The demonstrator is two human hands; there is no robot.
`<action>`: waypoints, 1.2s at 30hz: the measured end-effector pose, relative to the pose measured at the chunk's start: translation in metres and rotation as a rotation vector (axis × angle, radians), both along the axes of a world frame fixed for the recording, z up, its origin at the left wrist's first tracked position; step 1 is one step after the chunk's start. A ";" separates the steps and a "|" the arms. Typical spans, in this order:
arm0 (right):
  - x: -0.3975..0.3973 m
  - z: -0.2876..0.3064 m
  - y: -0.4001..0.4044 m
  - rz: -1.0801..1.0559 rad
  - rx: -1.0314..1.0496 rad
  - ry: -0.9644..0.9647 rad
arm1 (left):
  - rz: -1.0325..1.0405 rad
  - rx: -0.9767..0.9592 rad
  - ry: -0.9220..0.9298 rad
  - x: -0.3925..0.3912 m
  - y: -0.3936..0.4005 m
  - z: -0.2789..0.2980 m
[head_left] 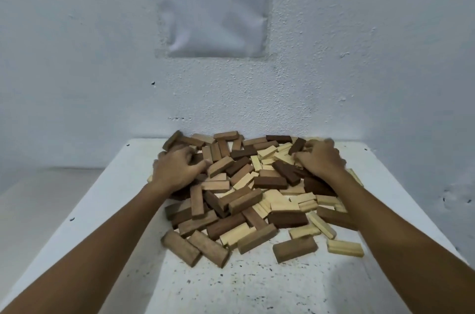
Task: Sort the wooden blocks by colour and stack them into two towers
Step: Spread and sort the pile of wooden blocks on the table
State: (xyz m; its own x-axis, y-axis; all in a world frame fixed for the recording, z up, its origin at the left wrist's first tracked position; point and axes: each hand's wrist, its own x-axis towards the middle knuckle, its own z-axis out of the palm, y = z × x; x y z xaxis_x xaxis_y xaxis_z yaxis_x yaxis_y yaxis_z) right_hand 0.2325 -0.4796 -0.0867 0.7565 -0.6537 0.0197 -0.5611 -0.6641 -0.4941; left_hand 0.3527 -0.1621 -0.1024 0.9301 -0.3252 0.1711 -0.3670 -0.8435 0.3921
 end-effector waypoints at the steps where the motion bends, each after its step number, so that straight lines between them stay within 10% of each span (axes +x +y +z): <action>1: -0.001 0.000 0.006 0.026 -0.026 -0.051 | -0.047 0.009 -0.039 -0.003 -0.002 0.000; 11: -0.035 0.008 0.064 0.638 -0.002 -0.328 | -0.517 -0.022 -0.096 -0.044 0.000 0.030; 15: -0.107 0.016 0.067 0.794 -0.226 0.023 | -0.683 0.066 -0.088 -0.087 0.044 0.035; 20: -0.162 -0.015 0.055 0.688 -0.335 0.284 | -0.581 0.129 -0.073 -0.116 0.075 -0.009; 30: -0.106 -0.023 0.053 0.540 -0.095 -0.328 | -0.424 -0.125 -0.299 -0.109 0.040 -0.009; 36: -0.056 -0.009 0.063 0.401 -0.316 -0.278 | -0.311 -0.250 -0.239 -0.072 -0.001 0.011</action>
